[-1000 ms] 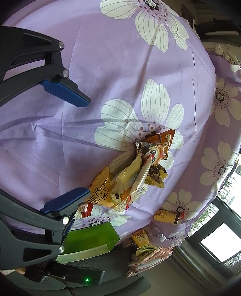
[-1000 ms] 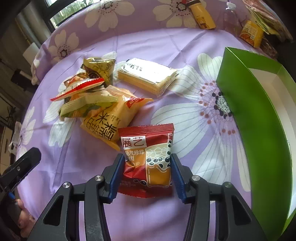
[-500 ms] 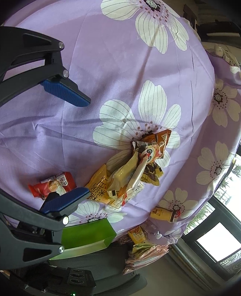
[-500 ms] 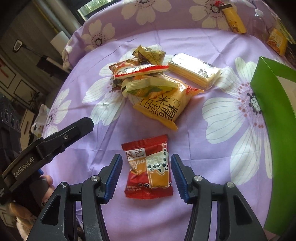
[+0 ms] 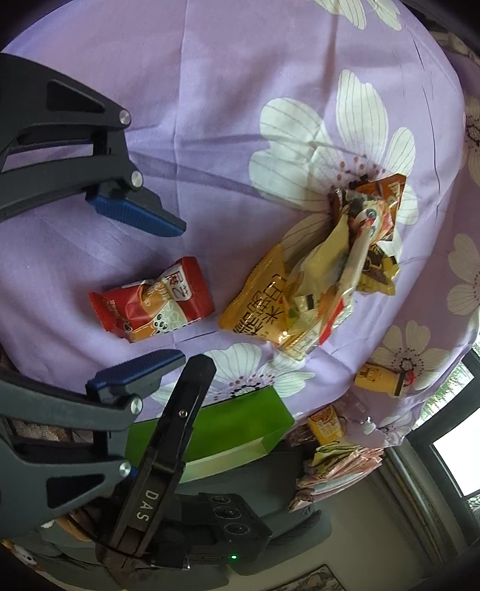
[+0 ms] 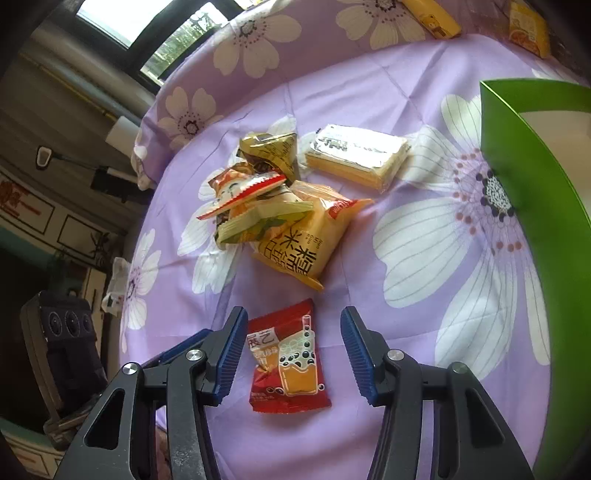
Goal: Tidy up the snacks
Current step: 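Grasp the red-and-brown snack packet with the right gripper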
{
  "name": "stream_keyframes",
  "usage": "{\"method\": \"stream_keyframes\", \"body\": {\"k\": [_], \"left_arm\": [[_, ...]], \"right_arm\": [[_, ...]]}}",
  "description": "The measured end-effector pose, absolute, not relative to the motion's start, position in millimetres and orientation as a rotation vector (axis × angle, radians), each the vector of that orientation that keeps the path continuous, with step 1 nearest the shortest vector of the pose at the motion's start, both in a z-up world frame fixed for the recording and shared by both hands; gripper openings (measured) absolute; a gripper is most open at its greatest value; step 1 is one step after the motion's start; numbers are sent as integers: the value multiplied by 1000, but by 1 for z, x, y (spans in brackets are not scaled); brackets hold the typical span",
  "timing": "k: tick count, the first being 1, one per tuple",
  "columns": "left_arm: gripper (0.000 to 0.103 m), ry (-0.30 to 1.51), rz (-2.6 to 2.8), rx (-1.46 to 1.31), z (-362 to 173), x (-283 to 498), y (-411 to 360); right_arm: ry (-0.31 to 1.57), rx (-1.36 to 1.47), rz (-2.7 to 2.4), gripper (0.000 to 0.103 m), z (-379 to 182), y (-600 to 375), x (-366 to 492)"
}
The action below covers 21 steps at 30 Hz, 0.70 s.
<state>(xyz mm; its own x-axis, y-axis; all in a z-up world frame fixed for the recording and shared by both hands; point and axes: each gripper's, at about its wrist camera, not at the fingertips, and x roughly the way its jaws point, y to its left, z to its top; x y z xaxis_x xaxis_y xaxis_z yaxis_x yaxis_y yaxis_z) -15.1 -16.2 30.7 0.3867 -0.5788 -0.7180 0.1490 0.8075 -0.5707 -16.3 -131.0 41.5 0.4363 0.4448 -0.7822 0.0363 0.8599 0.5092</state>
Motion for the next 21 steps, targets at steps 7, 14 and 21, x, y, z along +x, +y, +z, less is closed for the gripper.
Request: {"method": "stream_keyframes", "body": {"k": [7, 14, 21], "left_arm": [[38, 1118, -497, -382, 22, -20, -38], [35, 1140, -494, -338, 16, -21, -47], [33, 1133, -490, -314, 15, -23, -50]], "right_arm": [[1134, 491, 316, 37, 31, -124, -17], [1170, 501, 319, 37, 22, -124, -17], [1196, 513, 343, 37, 13, -122, -15]]}}
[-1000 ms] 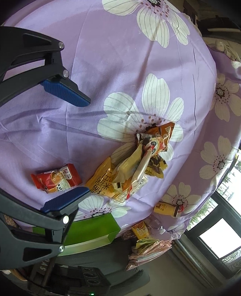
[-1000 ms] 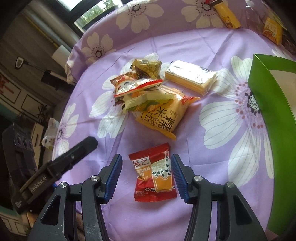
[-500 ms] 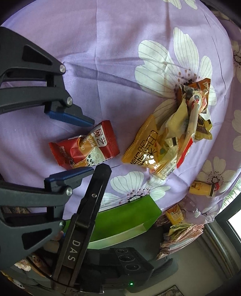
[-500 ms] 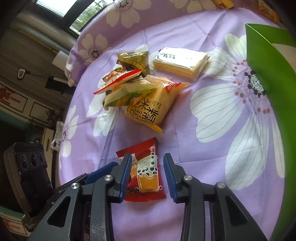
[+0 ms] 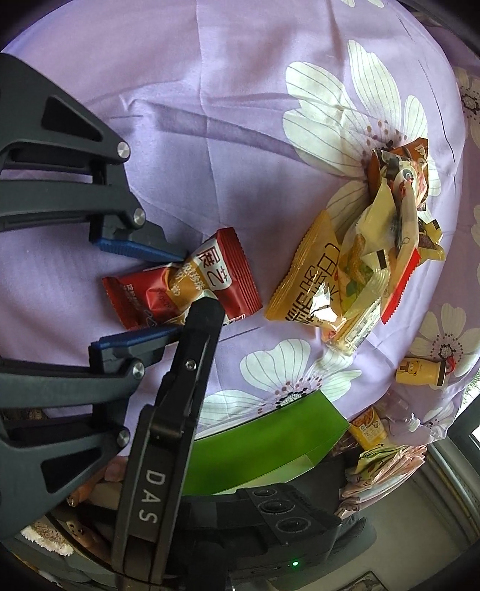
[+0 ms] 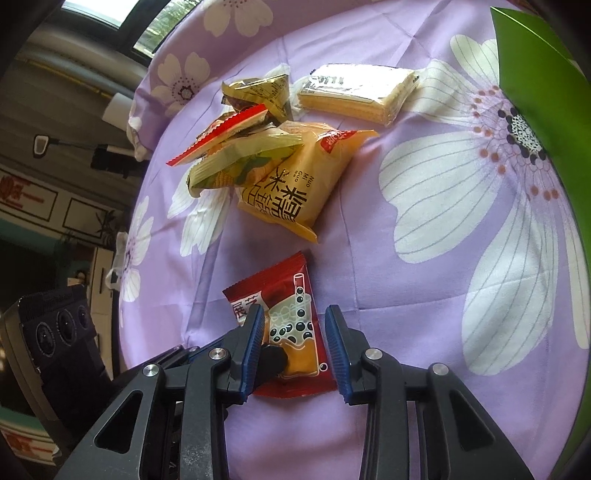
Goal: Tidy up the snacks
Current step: 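Grasp the red-and-brown snack packet with the right gripper, then lift and carry the red-and-brown packet over the green box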
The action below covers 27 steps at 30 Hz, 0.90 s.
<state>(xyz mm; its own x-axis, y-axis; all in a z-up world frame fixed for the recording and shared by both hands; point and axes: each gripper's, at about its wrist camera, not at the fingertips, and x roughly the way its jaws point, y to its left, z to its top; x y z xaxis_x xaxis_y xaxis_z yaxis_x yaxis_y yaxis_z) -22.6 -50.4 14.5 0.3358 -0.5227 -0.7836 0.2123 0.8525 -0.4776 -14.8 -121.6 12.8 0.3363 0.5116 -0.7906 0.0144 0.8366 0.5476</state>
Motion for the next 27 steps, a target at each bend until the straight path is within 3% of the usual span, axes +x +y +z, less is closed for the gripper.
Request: {"method": "stream_keyframes", "body": {"k": [8, 27], "left_arm": [[28, 1054, -516, -298, 29, -31, -57], [28, 784, -510, -248, 88, -57, -59]], "right_arm": [[1099, 417, 294, 37, 38, -114, -29], [827, 357, 314, 37, 108, -113, -58]]}}
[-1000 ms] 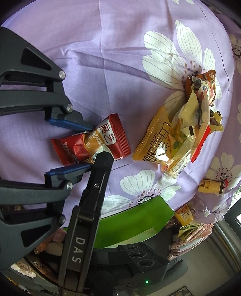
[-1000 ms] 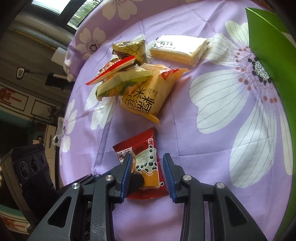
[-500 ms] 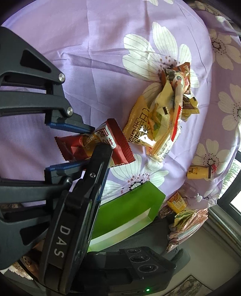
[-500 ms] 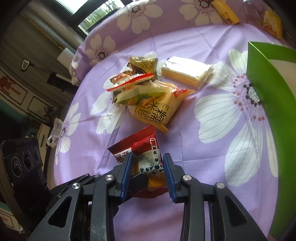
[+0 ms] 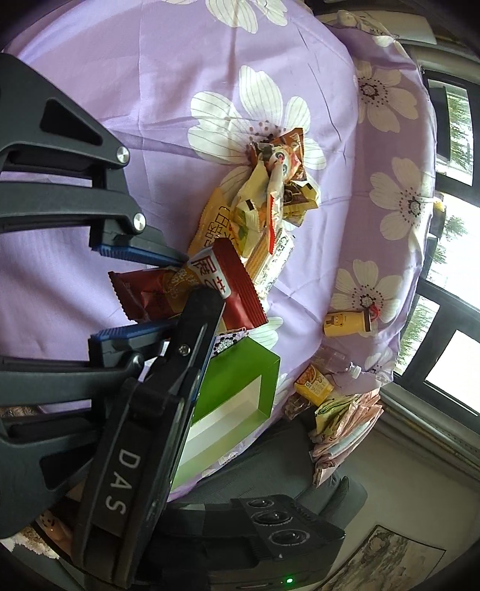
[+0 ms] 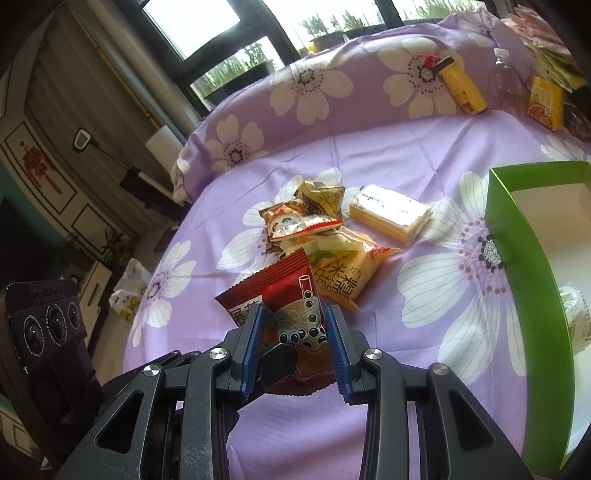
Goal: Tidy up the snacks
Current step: 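Lift and carry the red-and-brown packet over the green box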
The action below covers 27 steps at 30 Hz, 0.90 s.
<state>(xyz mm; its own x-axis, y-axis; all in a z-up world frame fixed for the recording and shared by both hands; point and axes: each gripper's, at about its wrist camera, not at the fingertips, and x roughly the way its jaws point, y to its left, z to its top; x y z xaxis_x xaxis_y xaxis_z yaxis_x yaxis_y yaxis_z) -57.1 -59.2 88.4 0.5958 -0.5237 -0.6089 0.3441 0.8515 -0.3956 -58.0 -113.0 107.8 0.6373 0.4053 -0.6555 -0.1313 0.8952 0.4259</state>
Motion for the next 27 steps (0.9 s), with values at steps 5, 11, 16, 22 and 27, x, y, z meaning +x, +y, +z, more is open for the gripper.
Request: {"method": "stream_keyframes", "body": {"k": [5, 11, 16, 22, 27], "left_arm": [[28, 722, -515, -222, 111, -65, -62], [28, 650, -525, -195, 134, -79, -70], [28, 603, -533, -176, 149, -88, -80], [28, 574, -542, -158, 159, -92, -91], [28, 567, -549, -148, 164, -94, -101]], "right_arm": [[757, 372, 319, 37, 128, -118, -70], [679, 365, 319, 37, 152, -126, -87], [628, 369, 318, 37, 165, -137, -98], [588, 382, 315, 37, 174, -149, -105], [576, 390, 308, 37, 177, -158, -109]]}}
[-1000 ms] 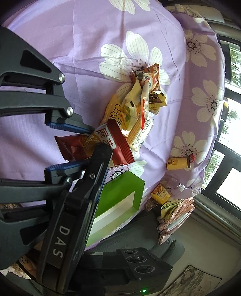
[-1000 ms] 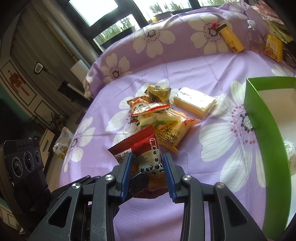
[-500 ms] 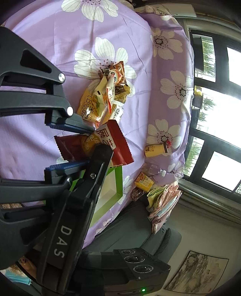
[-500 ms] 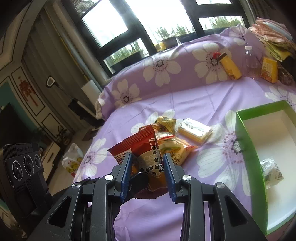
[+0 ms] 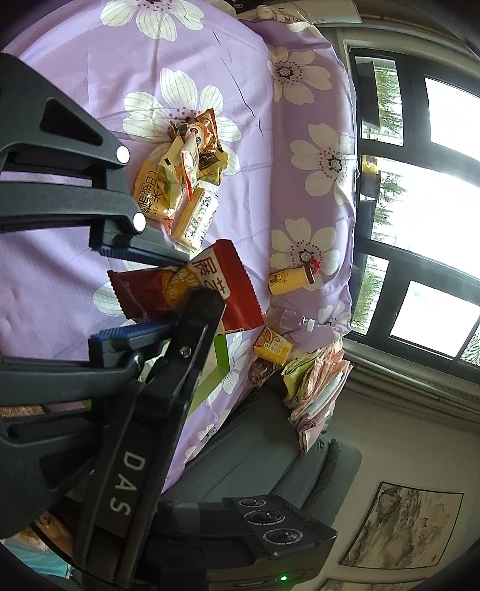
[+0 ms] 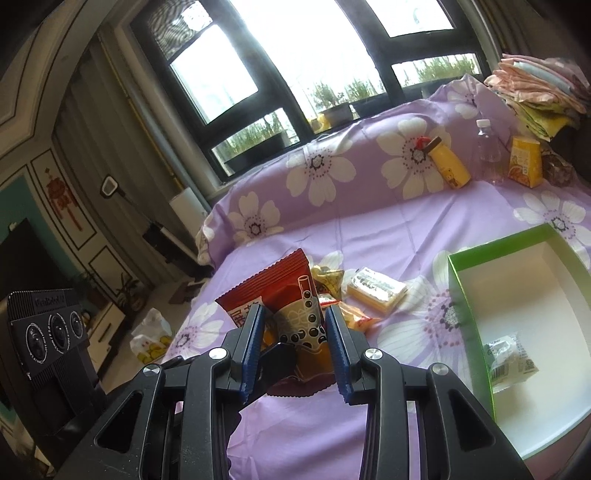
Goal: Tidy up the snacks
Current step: 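Lift and carry the red-and-brown packet over the green box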
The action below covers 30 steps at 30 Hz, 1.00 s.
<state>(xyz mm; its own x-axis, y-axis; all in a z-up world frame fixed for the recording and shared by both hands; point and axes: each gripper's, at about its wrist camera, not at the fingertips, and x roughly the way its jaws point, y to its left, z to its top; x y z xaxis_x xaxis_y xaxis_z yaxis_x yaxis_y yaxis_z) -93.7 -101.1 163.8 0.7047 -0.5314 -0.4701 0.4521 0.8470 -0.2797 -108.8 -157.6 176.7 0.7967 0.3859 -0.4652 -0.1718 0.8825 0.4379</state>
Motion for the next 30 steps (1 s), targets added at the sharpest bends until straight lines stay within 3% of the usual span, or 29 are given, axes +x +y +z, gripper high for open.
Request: {"method": "stream_keyframes", "body": {"k": [30], "left_arm": [[27, 587, -686, -111, 165, -79, -184]], "right_arm": [[533, 498, 155, 37, 173, -241, -124]]}}
